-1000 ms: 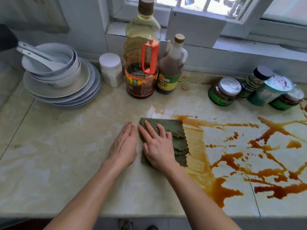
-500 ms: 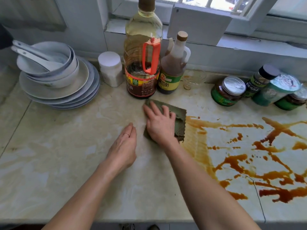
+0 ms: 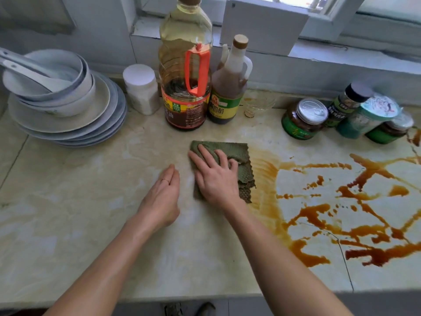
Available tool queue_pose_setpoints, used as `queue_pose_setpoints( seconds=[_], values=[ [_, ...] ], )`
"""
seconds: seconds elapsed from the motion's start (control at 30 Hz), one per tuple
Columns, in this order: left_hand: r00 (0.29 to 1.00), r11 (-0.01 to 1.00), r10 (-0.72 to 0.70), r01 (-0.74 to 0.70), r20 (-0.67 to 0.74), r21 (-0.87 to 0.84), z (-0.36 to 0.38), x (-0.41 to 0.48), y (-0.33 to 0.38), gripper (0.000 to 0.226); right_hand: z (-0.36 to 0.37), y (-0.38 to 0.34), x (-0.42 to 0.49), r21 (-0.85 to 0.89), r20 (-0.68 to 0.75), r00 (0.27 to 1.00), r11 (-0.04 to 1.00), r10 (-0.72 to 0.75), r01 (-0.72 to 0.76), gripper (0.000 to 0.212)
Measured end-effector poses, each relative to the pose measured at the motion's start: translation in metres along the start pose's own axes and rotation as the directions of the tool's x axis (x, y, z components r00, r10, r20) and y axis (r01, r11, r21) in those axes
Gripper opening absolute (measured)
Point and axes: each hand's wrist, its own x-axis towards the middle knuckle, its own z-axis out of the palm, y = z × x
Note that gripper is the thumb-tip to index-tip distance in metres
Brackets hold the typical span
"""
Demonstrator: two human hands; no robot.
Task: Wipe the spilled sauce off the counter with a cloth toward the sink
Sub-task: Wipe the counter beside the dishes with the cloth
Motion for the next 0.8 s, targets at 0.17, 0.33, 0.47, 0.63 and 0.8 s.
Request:
queue_pose_setpoints(
  seconds=[0.17, 0.33, 0.47, 0.63, 0.8],
  values=[
    [1.0, 1.0, 0.001, 0.0, 0.014, -0.01, -0.001, -0.002, -0.001, 0.083, -0.002, 0.044, -0.001, 0.054, 0.052, 0.929, 0.928, 0.367, -0.369, 0.053],
    [1.0, 1.0, 0.017, -0.017, -0.001, -0.012, 0.003, -0.002, -0.001, 0.081, 0.012, -0.013, -0.05, 0.037, 0.004, 0.988, 0.988, 0.153, -0.153, 0.055],
    [1.0, 1.0, 0.013, -0.013, 0.008, -0.012, 0.001, -0.002, -0.003, 0.08, 0.024, 0.001, -0.085, 0.007, -0.037, 0.999, 0.999, -0.041, 0.041, 0.053],
    [1.0, 1.0, 0.007, -0.006, 0.022, -0.021, -0.001, -0.004, -0.005, 0.083, 0.016, 0.05, -0.079, 0.101, -0.093, 0.976, 0.977, 0.198, -0.189, 0.057],
    [1.0, 1.0, 0.014, -0.013, 0.005, -0.014, 0.004, -0.004, -0.003, 0.084, 0.031, 0.003, -0.107, 0.191, -0.171, 0.98, 0.979, 0.105, -0.072, 0.051]
  ],
)
